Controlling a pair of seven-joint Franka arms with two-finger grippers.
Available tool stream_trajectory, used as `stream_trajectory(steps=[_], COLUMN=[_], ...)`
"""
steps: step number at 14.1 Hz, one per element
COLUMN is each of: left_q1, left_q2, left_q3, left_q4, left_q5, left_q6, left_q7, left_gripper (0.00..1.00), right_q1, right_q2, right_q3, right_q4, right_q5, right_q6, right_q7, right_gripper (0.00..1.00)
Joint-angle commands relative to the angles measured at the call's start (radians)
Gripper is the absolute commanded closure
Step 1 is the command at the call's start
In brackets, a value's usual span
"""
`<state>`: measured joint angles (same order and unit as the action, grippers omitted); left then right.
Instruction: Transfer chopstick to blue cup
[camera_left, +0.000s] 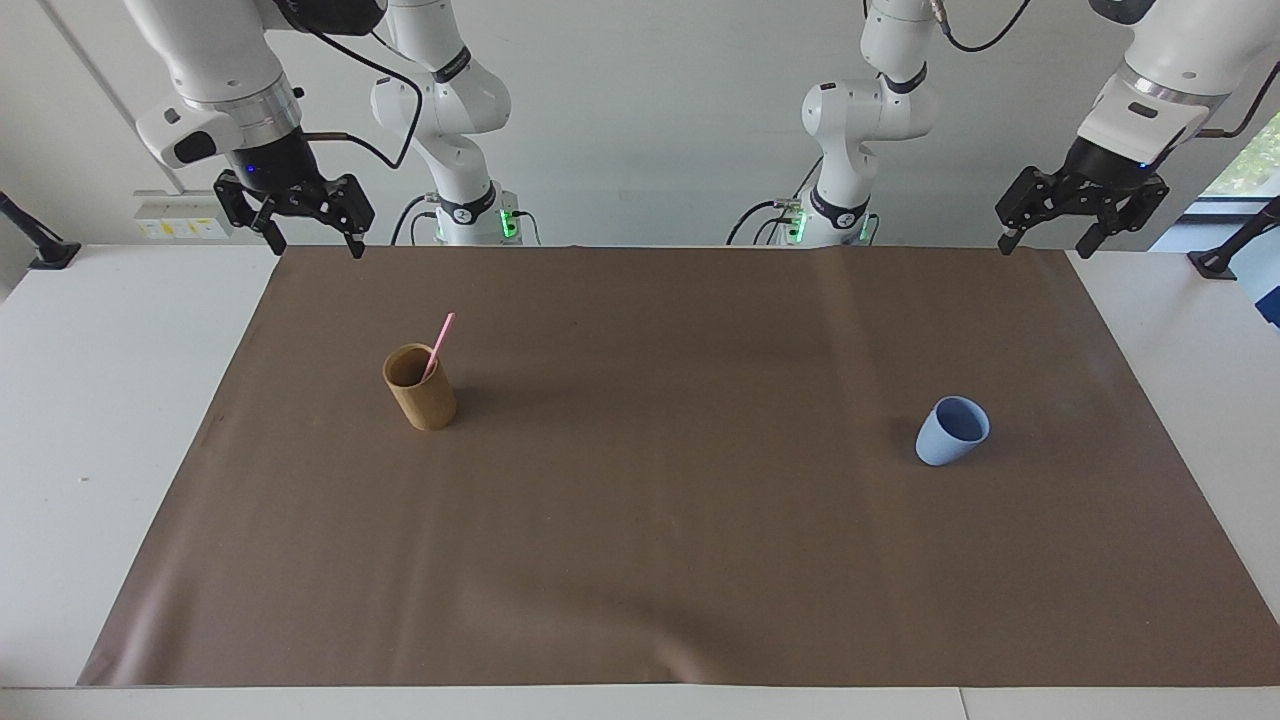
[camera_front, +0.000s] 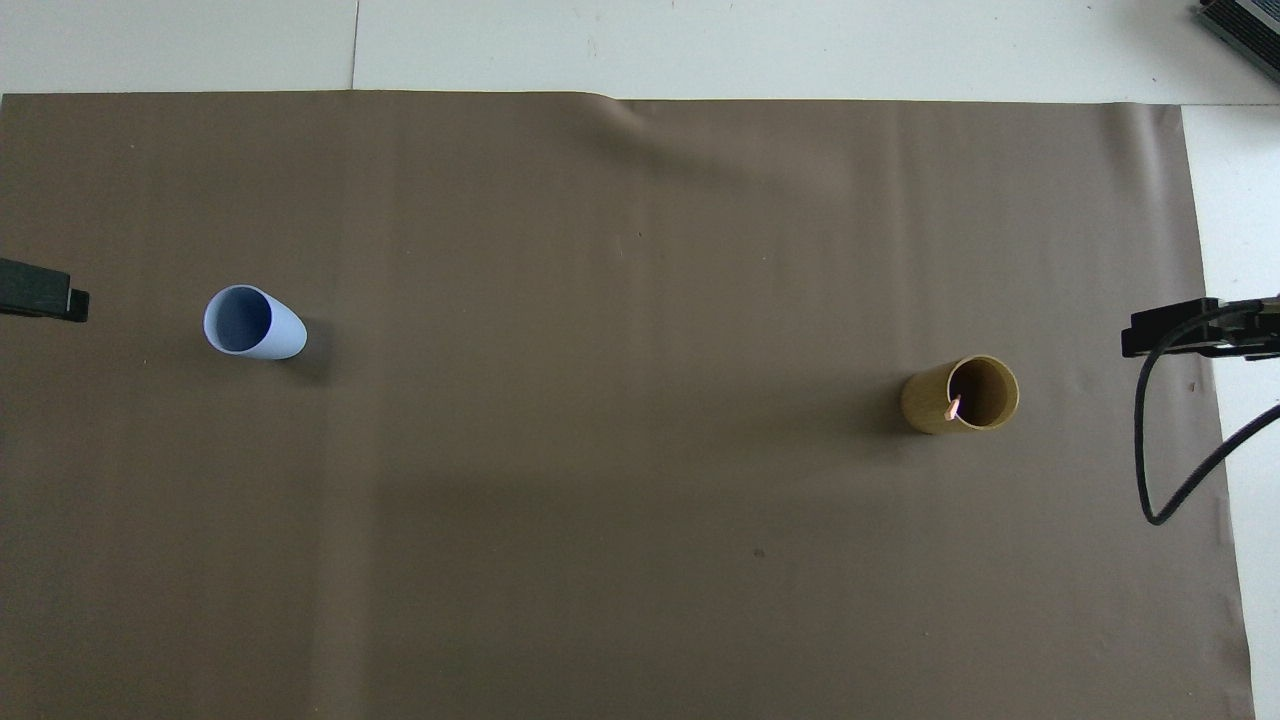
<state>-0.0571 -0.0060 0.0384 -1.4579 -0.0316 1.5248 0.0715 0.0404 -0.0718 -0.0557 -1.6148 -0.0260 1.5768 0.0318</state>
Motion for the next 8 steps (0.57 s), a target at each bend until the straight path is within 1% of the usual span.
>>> stream_trajectory(steps=[1,3,8], left_q1=[0.006,0.006,0.002], left_q2=[0.004,-0.003,-0.003], left_q3=[0.001,0.001,0.001], left_q4=[-0.002,-0.019,-0.019], left_q5=[-0.014,-0.014,-0.014], left_q6=[0.018,0.011,0.003], left_q7=[0.011,0.013,0.008], left_gripper=[0.00,0.00,0.00], right_q1=[-0.002,-0.001,0.001], right_q2=[-0.008,-0.008,-0.009], right_q3=[0.005,0.005,0.005], right_q4=[-0.020,-0.020,-0.025], right_q5=[-0.006,-0.006,-0.006], right_q6=[0.023,0.023,0.020], right_q7=[0.013,0.016,0.023], right_gripper=[0.00,0.00,0.00])
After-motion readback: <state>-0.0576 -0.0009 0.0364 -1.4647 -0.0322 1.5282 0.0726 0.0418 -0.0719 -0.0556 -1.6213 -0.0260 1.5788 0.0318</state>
